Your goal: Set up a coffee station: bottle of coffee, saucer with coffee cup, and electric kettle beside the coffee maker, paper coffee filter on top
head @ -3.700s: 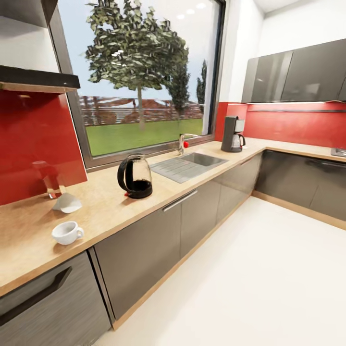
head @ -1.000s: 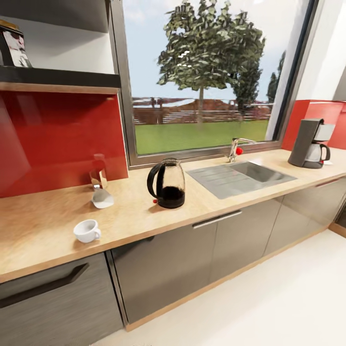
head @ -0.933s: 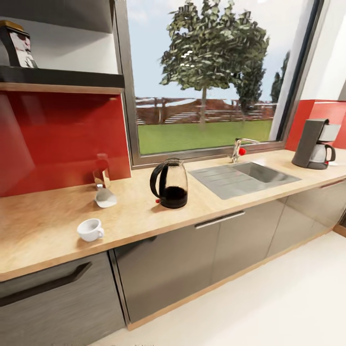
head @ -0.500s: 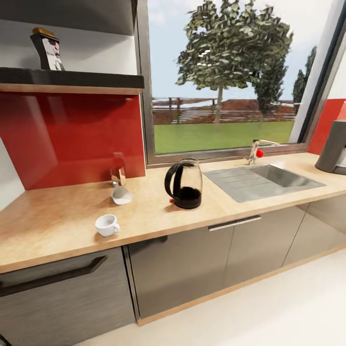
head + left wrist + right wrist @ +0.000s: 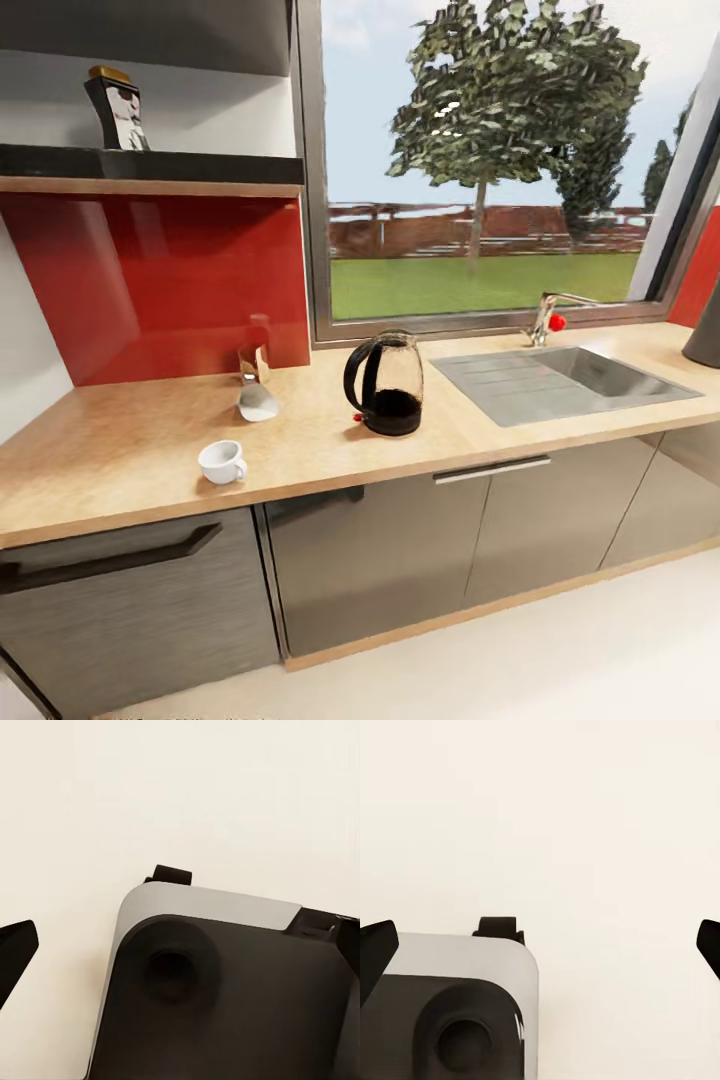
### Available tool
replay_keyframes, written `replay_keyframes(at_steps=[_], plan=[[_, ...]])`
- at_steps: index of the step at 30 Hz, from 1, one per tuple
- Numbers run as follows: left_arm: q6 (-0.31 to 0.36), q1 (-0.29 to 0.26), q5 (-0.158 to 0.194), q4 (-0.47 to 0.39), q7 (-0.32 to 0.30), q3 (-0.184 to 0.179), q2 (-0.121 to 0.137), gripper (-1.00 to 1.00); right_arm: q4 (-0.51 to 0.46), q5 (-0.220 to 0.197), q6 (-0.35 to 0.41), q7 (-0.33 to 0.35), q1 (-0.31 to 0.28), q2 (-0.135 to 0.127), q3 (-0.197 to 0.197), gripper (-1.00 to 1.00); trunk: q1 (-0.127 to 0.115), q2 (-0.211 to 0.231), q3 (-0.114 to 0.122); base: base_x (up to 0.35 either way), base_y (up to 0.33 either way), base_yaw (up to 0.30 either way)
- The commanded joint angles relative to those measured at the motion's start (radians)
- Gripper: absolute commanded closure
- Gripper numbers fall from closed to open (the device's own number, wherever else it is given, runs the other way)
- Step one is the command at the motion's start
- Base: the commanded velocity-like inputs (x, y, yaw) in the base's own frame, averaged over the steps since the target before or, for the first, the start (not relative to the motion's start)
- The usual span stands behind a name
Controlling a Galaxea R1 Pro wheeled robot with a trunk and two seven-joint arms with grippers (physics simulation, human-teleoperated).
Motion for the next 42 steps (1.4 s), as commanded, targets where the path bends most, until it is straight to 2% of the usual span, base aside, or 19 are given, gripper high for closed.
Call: replay_keyframes(at_steps=[1,19,42], plan=[[-0.001,0.0,0.0,-0.002,0.0,0.003,-0.001,-1.0,0.001,0.0,-0.003,0.0,-0.001,0.0,0.001,-1.0,0.0,0.0,-0.001,0.0,-0.07,0.105],[-0.001,0.0,0.0,-0.002,0.0,0.001,-0.001,-1.0,0.002,0.0,-0.003,0.003,-0.001,-0.002,0.0,-1.0,0.0,0.0,-0.001,0.0,-0.248,0.035],[-0.001,0.0,0.0,-0.002,0.0,0.002,-0.001,-1.0,0.001,0.0,-0.003,0.0,-0.001,-0.002,0.0,-1.0,0.0,0.0,-0.001,0.0,-0.019,0.254]])
